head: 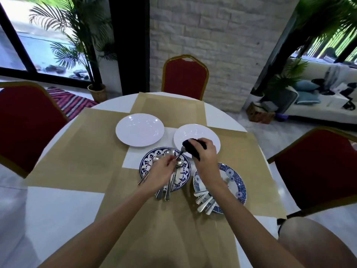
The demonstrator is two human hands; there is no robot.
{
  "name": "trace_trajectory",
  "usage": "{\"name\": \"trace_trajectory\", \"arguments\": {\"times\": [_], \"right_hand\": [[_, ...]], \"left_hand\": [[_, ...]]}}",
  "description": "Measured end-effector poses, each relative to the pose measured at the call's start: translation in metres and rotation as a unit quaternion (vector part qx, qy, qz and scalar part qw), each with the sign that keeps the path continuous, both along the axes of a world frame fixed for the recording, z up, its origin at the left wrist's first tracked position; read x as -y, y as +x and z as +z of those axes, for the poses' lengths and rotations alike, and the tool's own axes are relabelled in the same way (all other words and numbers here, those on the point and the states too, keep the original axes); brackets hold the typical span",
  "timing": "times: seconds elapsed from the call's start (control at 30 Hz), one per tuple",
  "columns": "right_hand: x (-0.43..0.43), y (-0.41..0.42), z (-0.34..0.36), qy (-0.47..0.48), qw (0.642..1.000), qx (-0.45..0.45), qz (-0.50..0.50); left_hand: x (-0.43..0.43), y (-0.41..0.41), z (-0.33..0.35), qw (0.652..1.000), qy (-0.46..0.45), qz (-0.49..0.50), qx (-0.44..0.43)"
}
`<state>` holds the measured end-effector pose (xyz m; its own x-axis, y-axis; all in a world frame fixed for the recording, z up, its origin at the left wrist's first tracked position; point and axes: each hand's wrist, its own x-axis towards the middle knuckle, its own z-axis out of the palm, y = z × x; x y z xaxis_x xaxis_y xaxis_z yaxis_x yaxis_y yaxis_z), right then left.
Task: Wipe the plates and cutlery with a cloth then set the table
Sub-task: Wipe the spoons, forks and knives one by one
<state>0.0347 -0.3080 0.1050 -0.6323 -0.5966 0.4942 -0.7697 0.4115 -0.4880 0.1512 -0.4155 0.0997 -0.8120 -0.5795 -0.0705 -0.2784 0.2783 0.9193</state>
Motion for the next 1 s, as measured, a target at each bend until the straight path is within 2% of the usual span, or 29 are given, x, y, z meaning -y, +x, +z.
{"name": "trace_trajectory", "arguments": {"times": [0.13,0.23,0.37,0.53,0.63,0.7,0.77,0.8,0.87,0.93,1.0], "right_hand": [[-0.001,0.001,-0.012,0.048,0.997,-0.061,0.017],[-0.001,-0.003,-0.009,0.06,0.995,-0.074,-0.025],[-0.002,0.003,-0.001,0.11,0.98,-0.168,0.005],[-0.008,-0.01,0.003,0.102,0.979,-0.164,-0.069],[-0.015,-0.002,-0.001,0.145,0.969,-0.2,-0.014],[-0.018,-0.013,-0.001,0.13,0.98,-0.147,-0.021],[-0.019,-0.023,0.007,0.078,0.995,-0.001,-0.056],[-0.018,-0.026,0.014,0.025,0.994,0.072,-0.075],[-0.019,-0.028,0.025,-0.061,0.976,0.159,-0.132],[-0.022,-0.028,0.034,-0.098,0.965,0.179,-0.164],[-0.025,-0.029,0.035,-0.08,0.971,0.14,-0.178]], "left_hand": [[-0.006,0.0,-0.001,0.999,-0.027,-0.021,-0.029],[-0.015,0.007,-0.001,0.999,-0.001,-0.027,-0.041],[-0.018,0.004,0.001,0.997,0.021,0.008,-0.072],[-0.02,0.005,0.001,0.996,0.041,-0.022,-0.074],[-0.02,0.004,0.0,0.996,0.052,-0.01,-0.067],[-0.02,0.006,0.002,0.997,0.048,-0.022,-0.059],[-0.021,0.008,0.002,0.998,0.03,-0.043,-0.039],[-0.022,0.007,0.003,0.998,0.024,-0.05,-0.034],[-0.021,0.007,0.004,0.997,0.042,-0.048,-0.034],[-0.017,0.005,0.003,0.998,0.06,-0.028,-0.023],[-0.015,0.006,0.004,0.998,0.06,-0.003,0.005]]}}
